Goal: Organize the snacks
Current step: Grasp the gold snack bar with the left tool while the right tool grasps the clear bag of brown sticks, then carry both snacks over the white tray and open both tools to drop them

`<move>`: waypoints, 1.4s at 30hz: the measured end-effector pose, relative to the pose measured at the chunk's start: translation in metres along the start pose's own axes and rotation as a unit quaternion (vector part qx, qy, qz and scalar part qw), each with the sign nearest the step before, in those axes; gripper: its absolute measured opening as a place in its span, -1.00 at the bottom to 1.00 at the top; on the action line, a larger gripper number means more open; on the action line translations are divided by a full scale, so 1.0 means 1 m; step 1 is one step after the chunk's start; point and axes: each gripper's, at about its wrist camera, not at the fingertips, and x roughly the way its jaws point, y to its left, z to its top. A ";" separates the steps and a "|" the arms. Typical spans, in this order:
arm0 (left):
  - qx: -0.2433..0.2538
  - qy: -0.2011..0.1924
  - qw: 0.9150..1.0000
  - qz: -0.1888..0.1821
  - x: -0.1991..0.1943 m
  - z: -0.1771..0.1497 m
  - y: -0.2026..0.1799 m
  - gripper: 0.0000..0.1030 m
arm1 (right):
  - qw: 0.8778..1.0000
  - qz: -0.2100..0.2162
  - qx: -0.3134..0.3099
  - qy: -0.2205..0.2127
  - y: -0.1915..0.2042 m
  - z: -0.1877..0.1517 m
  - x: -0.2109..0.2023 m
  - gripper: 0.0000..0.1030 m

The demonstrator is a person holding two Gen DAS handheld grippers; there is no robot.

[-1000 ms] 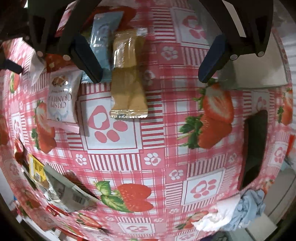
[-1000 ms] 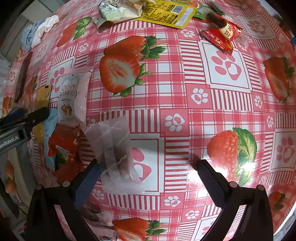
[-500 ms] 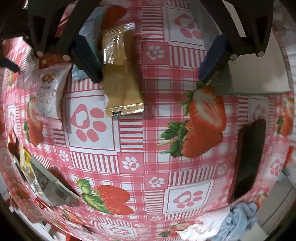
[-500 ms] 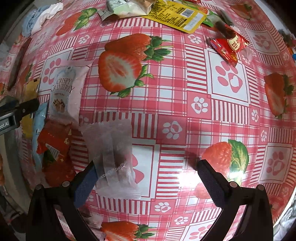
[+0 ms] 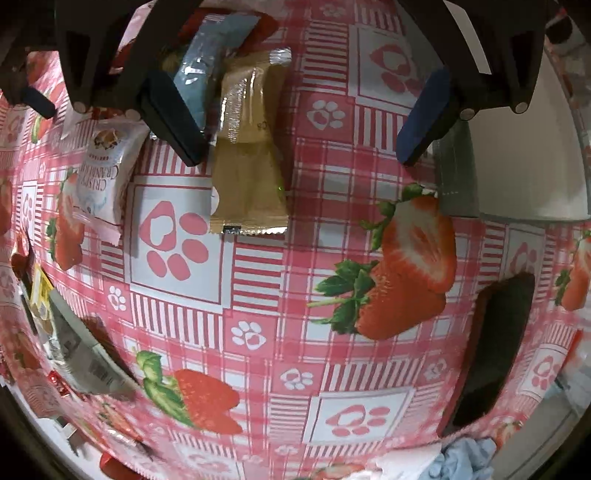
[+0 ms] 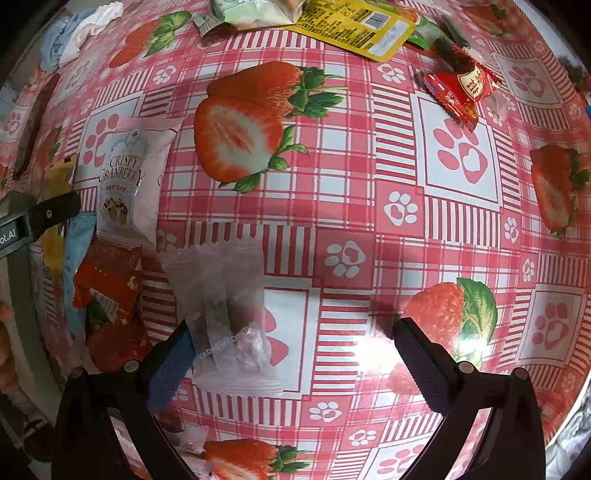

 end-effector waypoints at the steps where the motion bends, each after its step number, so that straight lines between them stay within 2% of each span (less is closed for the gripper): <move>1: 0.001 0.002 1.000 -0.001 0.000 0.000 -0.001 0.99 | 1.000 0.001 -0.001 0.000 0.002 0.000 0.000 1.00; 4: 0.013 -0.005 1.000 -0.001 -0.003 -0.004 -0.008 0.86 | 1.000 -0.002 -0.025 -0.004 0.010 -0.001 -0.002 0.90; 7: 0.028 -0.008 1.000 -0.003 -0.008 -0.007 -0.016 0.61 | 0.999 -0.004 -0.044 -0.019 0.016 -0.004 -0.008 0.47; 8: 0.031 -0.008 0.999 -0.003 -0.009 -0.008 -0.020 0.49 | 0.998 -0.004 -0.050 -0.025 0.017 -0.003 -0.012 0.17; 9: 0.033 -0.008 0.999 -0.003 -0.010 -0.008 -0.022 0.42 | 0.998 -0.004 -0.052 -0.029 0.018 -0.003 -0.015 -0.22; 10: 0.036 -0.008 0.999 -0.003 -0.012 -0.009 -0.025 0.23 | 0.998 -0.002 -0.052 -0.032 0.017 -0.003 -0.017 -0.38; 11: 0.038 -0.008 0.999 -0.004 -0.014 -0.009 -0.030 -0.04 | 0.999 0.007 -0.046 -0.028 0.014 -0.001 -0.019 -0.40; 12: 0.043 -0.008 0.999 -0.004 -0.016 -0.010 -0.033 -0.19 | 0.999 0.021 -0.038 -0.024 0.011 0.000 -0.019 -0.41; 13: 0.049 -0.005 0.999 -0.005 -0.018 -0.012 -0.036 -0.46 | 0.999 0.038 -0.027 -0.019 0.008 0.000 -0.020 -0.41; 14: 0.051 -0.001 0.999 -0.008 -0.019 -0.014 -0.038 -0.47 | 0.997 0.070 -0.007 -0.010 -0.001 0.000 -0.020 -0.41; 17: 0.045 0.001 0.999 -0.020 -0.024 -0.023 -0.041 -0.49 | 0.992 0.122 0.036 0.004 -0.022 -0.005 -0.019 -0.41; 21: 0.043 -0.006 0.999 -0.028 -0.042 -0.047 -0.043 -0.49 | 0.987 0.152 0.059 0.009 -0.044 -0.015 -0.022 -0.41; 29: 0.047 -0.023 0.998 -0.017 -0.090 -0.084 -0.045 -0.49 | 0.987 0.152 0.042 0.020 -0.050 -0.043 -0.034 -0.41; 34: 0.040 -0.027 0.999 -0.003 -0.117 -0.125 -0.047 -0.49 | 0.990 0.143 0.003 0.015 -0.039 -0.059 -0.049 -0.41; 35: 0.037 -0.027 0.999 0.000 -0.121 -0.123 -0.037 -0.49 | 0.990 0.142 -0.009 0.013 -0.035 -0.061 -0.053 -0.41; 38: 0.008 -0.024 1.000 0.003 -0.127 -0.142 -0.022 -0.49 | 0.989 0.141 -0.040 0.010 -0.022 -0.065 -0.060 -0.41; 42: -0.031 -0.038 0.999 0.009 -0.144 -0.167 0.008 -0.49 | 0.986 0.137 -0.093 0.007 0.006 -0.067 -0.069 -0.41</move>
